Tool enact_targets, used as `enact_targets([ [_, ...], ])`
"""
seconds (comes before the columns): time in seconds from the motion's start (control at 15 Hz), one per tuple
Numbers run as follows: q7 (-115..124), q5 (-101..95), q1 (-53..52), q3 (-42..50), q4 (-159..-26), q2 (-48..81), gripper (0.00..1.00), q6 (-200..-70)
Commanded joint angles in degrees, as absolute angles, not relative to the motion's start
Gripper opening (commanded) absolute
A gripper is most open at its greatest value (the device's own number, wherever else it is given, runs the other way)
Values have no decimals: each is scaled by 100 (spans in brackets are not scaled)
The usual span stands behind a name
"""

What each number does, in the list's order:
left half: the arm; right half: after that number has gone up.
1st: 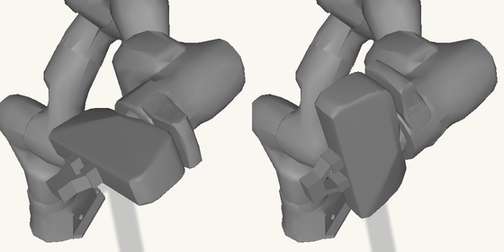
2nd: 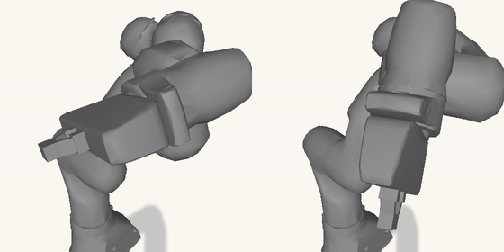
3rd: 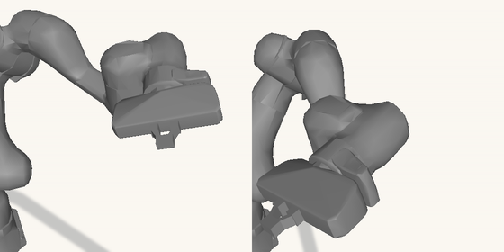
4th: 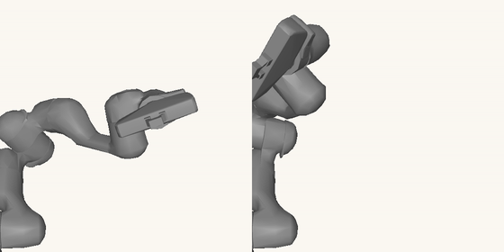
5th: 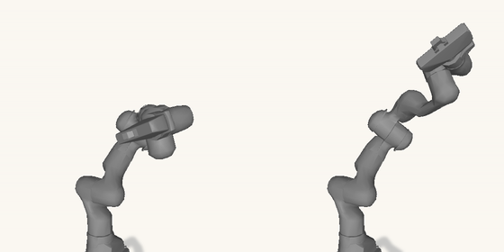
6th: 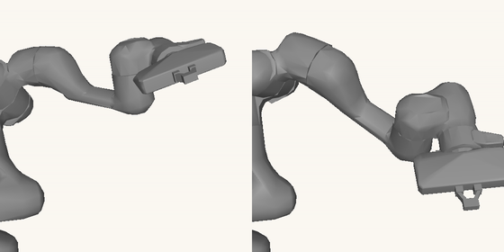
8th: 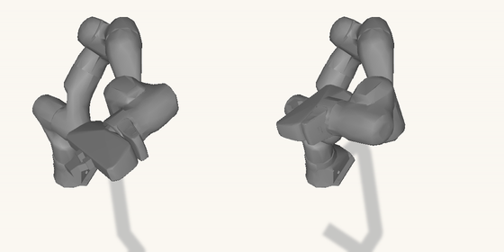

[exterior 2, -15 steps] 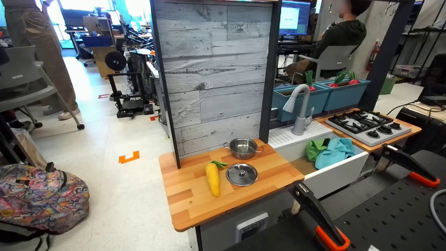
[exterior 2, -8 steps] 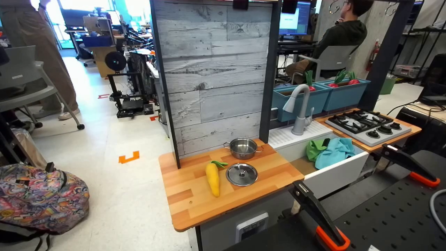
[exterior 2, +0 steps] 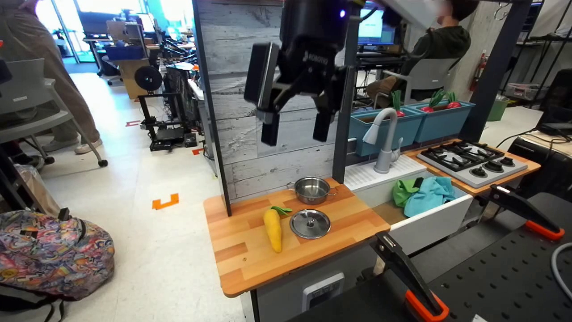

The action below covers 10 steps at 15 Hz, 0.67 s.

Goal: Place the carrot on the silver pan

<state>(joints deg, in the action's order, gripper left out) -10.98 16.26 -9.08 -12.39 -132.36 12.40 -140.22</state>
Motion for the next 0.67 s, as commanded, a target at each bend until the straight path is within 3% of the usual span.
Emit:
enact_targets([
  [0.0, -837, 1592, -932, -1268, -12299, 2462, 100, -13891],
  [0.6, 1243, 1091, -1596, -843, -10870, 4179, 100, -14058],
])
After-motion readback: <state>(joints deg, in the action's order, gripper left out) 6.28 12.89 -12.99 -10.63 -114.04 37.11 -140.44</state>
